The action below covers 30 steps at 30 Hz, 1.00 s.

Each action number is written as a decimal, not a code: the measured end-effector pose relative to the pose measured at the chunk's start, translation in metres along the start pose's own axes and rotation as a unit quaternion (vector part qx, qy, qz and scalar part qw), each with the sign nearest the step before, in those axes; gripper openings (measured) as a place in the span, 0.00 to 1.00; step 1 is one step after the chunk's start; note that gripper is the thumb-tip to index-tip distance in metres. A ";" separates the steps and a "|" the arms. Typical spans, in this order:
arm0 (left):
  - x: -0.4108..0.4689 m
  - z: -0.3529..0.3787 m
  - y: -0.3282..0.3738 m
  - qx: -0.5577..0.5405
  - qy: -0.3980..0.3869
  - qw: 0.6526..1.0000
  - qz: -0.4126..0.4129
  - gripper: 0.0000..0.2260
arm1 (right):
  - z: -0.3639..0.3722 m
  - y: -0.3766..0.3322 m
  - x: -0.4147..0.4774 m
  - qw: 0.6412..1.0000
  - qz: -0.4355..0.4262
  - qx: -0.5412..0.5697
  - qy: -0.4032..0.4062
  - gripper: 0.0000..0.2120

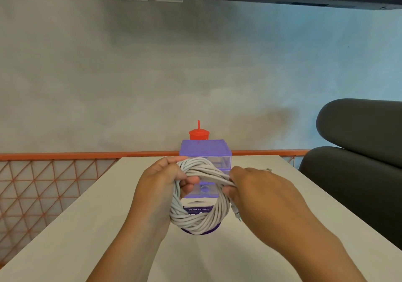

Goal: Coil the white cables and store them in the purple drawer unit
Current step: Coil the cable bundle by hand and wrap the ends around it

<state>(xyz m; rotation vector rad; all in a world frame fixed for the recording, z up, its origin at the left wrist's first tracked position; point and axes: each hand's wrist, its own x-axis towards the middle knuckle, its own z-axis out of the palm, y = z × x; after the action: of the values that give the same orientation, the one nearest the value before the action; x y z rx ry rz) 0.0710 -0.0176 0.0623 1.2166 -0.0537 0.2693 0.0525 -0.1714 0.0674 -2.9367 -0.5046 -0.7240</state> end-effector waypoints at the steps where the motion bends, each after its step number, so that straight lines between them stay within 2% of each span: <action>1: 0.000 0.000 0.000 -0.001 -0.003 1.000 -0.003 0.13 | 0.001 0.002 0.001 1.000 0.002 0.003 0.008 0.09; 4: -0.002 0.001 0.001 0.009 -0.017 1.000 -0.009 0.14 | 0.006 0.010 0.005 1.000 -0.011 -0.008 0.024 0.08; 6: -0.003 0.002 0.002 0.009 -0.022 1.000 -0.011 0.15 | 0.008 0.014 0.007 0.999 -0.003 0.033 0.020 0.08; 9: -0.003 0.003 0.001 0.002 -0.016 1.000 -0.013 0.16 | 0.009 0.016 0.006 0.985 0.028 0.164 -0.052 0.08; 11: -0.003 0.004 -0.001 0.002 -0.009 1.000 -0.017 0.15 | 0.011 0.017 0.004 0.975 0.019 0.202 -0.093 0.13; 16: -0.001 0.007 -0.007 0.044 0.003 0.999 -0.003 0.15 | 0.003 0.017 -0.002 0.980 -0.012 0.182 -0.079 0.16; 19: -0.002 0.008 -0.012 0.161 0.016 0.986 0.048 0.14 | -0.001 0.023 0.001 0.986 -0.033 0.164 -0.019 0.16; 21: -0.005 0.009 -0.015 0.246 0.010 0.965 0.091 0.13 | 0.000 0.029 0.007 0.989 -0.078 0.100 0.077 0.12; 24: -0.008 0.011 -0.016 0.320 -0.007 0.938 0.130 0.11 | 0.009 0.041 0.013 0.972 -0.107 0.025 0.208 0.17; 26: -0.009 0.010 -0.013 0.310 -0.030 0.944 0.109 0.11 | 0.019 0.047 0.016 0.963 -0.112 0.016 0.243 0.19; 28: -0.009 0.009 -0.007 0.254 -0.063 0.963 0.059 0.07 | 0.028 0.048 0.018 0.955 -0.109 0.028 0.274 0.15; 30: -0.011 0.006 -0.003 0.197 -0.101 0.975 0.017 0.10 | 0.037 0.046 0.020 0.955 -0.093 0.064 0.273 0.14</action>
<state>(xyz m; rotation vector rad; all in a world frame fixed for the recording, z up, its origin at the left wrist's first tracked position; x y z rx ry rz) 0.0617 -0.0259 0.0596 1.6362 -0.2051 0.1891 0.1000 -0.2032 0.0443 -2.4317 -0.7331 -1.4003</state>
